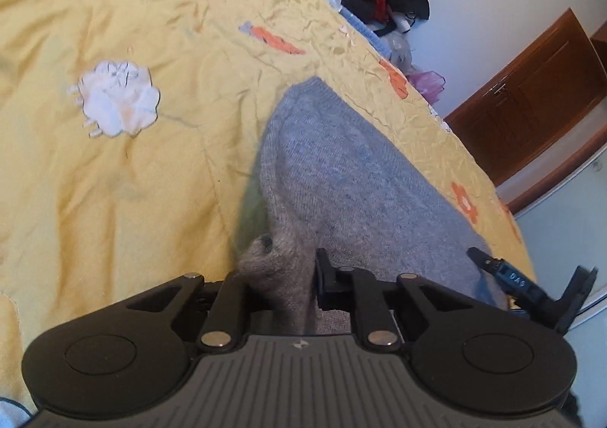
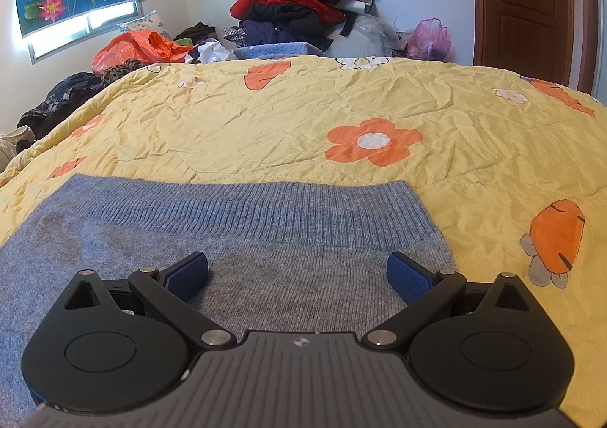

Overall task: Fold small clothes
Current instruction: 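Grasp the grey sleeve with the right gripper while the left gripper holds the sweater side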

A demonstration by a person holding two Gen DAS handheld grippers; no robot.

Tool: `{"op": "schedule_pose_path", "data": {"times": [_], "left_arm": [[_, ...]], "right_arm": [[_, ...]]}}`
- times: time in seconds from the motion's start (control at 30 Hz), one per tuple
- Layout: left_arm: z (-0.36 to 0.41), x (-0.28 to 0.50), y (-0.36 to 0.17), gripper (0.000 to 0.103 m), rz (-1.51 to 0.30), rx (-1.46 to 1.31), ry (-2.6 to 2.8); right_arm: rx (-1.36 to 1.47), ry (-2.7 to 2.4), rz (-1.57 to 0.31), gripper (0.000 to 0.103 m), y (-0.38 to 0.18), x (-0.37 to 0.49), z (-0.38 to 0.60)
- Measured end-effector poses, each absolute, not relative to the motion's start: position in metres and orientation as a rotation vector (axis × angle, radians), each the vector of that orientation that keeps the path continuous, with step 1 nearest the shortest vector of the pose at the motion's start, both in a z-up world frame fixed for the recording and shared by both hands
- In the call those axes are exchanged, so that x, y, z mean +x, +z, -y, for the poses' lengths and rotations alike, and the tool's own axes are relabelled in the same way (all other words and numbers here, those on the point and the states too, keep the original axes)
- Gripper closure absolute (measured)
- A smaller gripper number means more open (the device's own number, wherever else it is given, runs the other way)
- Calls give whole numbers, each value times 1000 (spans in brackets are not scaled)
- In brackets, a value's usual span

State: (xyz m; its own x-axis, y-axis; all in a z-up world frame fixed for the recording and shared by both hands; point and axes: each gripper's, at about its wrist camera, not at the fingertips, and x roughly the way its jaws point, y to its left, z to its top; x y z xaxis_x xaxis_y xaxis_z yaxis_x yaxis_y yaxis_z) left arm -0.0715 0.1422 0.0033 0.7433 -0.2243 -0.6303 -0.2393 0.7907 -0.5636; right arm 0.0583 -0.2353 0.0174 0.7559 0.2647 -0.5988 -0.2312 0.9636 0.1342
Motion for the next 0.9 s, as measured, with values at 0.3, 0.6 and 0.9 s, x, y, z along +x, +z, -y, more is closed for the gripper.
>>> {"op": "schedule_pose_path", "data": {"times": [0.3,0.6,0.9], "left_arm": [[-26,-90,30,95,-539,75,-46],[-15,-84,16,95,-556,144,-63],[-13,-86,13,95,-554,144,-77]], "right_arm": [[259,575,-827,1,67,80,179],[191,869,-1165,13,49,128,38],[-18,905,-1171,13,56,123,-15]]}}
